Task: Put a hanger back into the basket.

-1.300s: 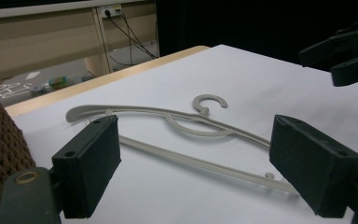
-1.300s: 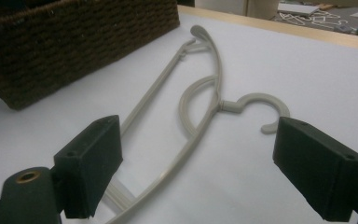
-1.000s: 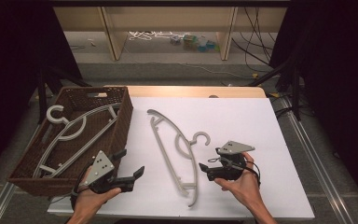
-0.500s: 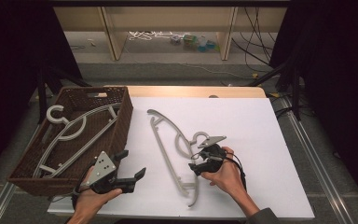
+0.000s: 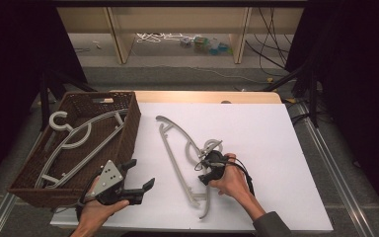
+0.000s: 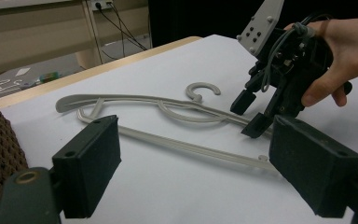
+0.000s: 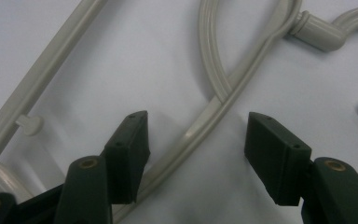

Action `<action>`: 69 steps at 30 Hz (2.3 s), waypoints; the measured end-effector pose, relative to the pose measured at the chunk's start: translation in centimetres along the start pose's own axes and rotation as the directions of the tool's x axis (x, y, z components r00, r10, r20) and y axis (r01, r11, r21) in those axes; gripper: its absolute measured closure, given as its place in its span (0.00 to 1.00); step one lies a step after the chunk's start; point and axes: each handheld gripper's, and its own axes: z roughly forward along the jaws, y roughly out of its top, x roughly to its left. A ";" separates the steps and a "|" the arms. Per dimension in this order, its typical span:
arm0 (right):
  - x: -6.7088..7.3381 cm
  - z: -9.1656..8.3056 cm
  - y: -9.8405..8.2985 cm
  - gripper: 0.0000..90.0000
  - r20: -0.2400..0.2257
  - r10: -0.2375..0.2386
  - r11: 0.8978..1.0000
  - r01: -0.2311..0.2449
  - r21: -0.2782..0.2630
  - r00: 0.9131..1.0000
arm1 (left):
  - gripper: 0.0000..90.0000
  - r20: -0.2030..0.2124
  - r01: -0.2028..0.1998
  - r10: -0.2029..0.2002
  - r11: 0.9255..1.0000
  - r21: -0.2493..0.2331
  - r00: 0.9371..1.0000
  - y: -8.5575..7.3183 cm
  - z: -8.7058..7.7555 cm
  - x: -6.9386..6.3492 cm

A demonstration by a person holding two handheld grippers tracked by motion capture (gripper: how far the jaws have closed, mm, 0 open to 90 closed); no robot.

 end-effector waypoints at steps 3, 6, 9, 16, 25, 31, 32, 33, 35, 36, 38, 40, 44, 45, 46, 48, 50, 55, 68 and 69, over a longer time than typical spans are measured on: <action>-0.5 0.0 0.2 0.56 -0.006 -0.011 1.000 0.011 0.008 1.000 | 0.18 0.008 -0.004 0.004 1.000 -0.002 1.000 -0.1 0.1 0.1; -1.2 -0.1 0.3 0.67 -0.011 0.015 1.000 -0.014 0.016 1.000 | 0.19 0.003 0.015 -0.015 1.000 -0.002 1.000 -0.1 0.2 0.1; -1.7 -0.1 0.4 0.71 -0.028 0.068 0.998 -0.067 0.021 0.997 | 0.19 0.000 0.007 -0.007 1.000 0.010 1.000 -0.2 0.1 0.1; -1.9 0.0 1.0 0.76 -0.025 0.084 0.995 -0.083 0.062 0.996 | 0.19 0.002 -0.002 0.001 1.000 0.011 1.000 -0.2 0.2 0.0; -2.9 -0.1 1.0 0.86 -0.056 0.095 0.993 -0.091 0.076 0.994 | 0.19 0.001 0.008 -0.008 1.000 0.012 1.000 -0.3 0.0 0.2; -2.7 -0.3 1.3 0.87 -0.030 0.046 0.993 -0.042 0.107 0.999 | 0.19 0.004 0.006 -0.006 1.000 0.018 1.000 -0.3 0.0 0.3; -2.8 -0.4 1.3 0.88 -0.020 0.033 0.993 -0.031 0.114 0.999 | 0.19 0.005 0.007 -0.007 1.000 0.014 1.000 -0.3 0.1 0.3; -2.8 -0.5 1.2 0.88 -0.007 0.026 0.992 -0.025 0.123 1.000 | 0.19 0.005 0.008 -0.008 1.000 0.013 1.000 -0.2 0.1 0.3; -3.1 -0.7 0.9 0.90 0.007 0.005 0.992 -0.005 0.130 1.000 | 0.19 0.010 0.007 -0.007 1.000 0.012 1.000 -0.3 0.2 0.3; -3.3 -0.9 0.7 0.91 0.017 -0.015 0.990 0.012 0.138 1.000 | 0.19 0.009 0.006 -0.006 1.000 0.014 1.000 -0.4 0.1 0.3; -3.6 -1.2 0.4 0.92 0.022 -0.059 0.988 0.055 0.147 0.998 | 0.19 0.005 0.005 -0.005 1.000 0.017 1.000 -0.3 0.1 0.3; -3.6 -1.5 0.0 0.92 0.006 -0.078 0.987 0.077 0.138 0.997 | 0.19 0.002 0.009 -0.009 1.000 0.026 1.000 -0.3 0.2 0.2; -3.2 -2.4 0.0 0.92 0.023 -0.151 0.982 0.147 0.119 0.988 | 0.19 0.004 0.002 -0.002 1.000 0.024 1.000 -0.2 0.4 0.3; -3.1 -2.6 0.0 0.92 0.021 -0.171 0.979 0.168 0.111 0.985 | 0.19 0.011 0.005 -0.005 1.000 0.021 1.000 -0.3 0.5 0.3; -2.9 -2.8 0.0 0.92 0.020 -0.183 0.978 0.180 0.110 0.983 | 0.19 0.006 0.000 0.000 0.999 0.035 1.000 -0.3 0.4 0.2; -2.5 -3.4 0.0 0.92 0.031 -0.217 0.972 0.213 0.098 0.976 | 0.19 0.007 -0.001 0.001 0.999 0.043 1.000 -0.3 0.6 0.2; -2.0 -3.9 0.0 0.92 0.048 -0.252 0.965 0.248 0.087 0.966 | 0.19 0.006 -0.003 0.003 0.999 0.047 1.000 -0.1 1.0 0.2; -1.2 -5.3 0.2 0.92 0.057 -0.318 0.947 0.314 0.066 0.946 | 0.22 0.005 -0.048 0.047 0.996 0.078 0.999 0.6 2.1 0.2; 0.7 -8.6 -0.5 0.92 0.099 -0.404 0.915 0.402 0.039 0.909 | 0.25 0.034 -0.109 0.104 0.955 0.277 0.994 2.6 6.4 -0.2; 0.8 -8.8 -0.6 0.92 0.102 -0.411 0.912 0.409 0.033 0.906 | 0.26 0.039 -0.105 0.098 0.953 0.286 0.994 2.7 6.7 -0.3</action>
